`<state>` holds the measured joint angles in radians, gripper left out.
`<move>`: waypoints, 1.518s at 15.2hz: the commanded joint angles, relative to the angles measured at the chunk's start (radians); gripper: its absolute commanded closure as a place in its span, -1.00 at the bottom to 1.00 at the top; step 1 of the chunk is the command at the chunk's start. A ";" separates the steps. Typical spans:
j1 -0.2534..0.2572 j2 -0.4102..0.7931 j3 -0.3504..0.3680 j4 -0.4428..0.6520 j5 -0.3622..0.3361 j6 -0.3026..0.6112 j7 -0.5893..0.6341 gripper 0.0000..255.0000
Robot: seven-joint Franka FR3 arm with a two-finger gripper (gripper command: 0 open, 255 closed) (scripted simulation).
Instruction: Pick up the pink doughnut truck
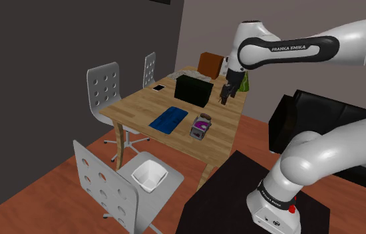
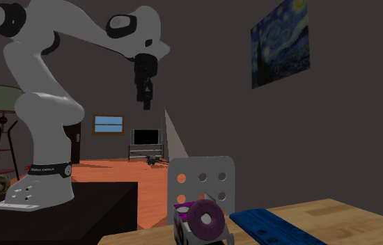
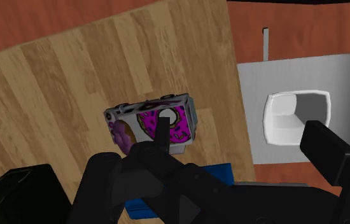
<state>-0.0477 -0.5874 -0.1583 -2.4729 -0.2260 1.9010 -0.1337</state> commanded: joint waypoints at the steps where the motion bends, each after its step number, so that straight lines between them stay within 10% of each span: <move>1: -0.004 0.055 -0.031 -0.005 -0.018 0.073 -0.039 -1.00; 11: -0.008 0.397 -0.166 0.057 -0.029 0.406 -0.238 -1.00; 23: -0.070 0.874 -0.186 0.317 0.181 0.665 -0.561 -1.00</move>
<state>-0.1063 0.2465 -0.3503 -2.1834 -0.0661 2.5502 -0.6667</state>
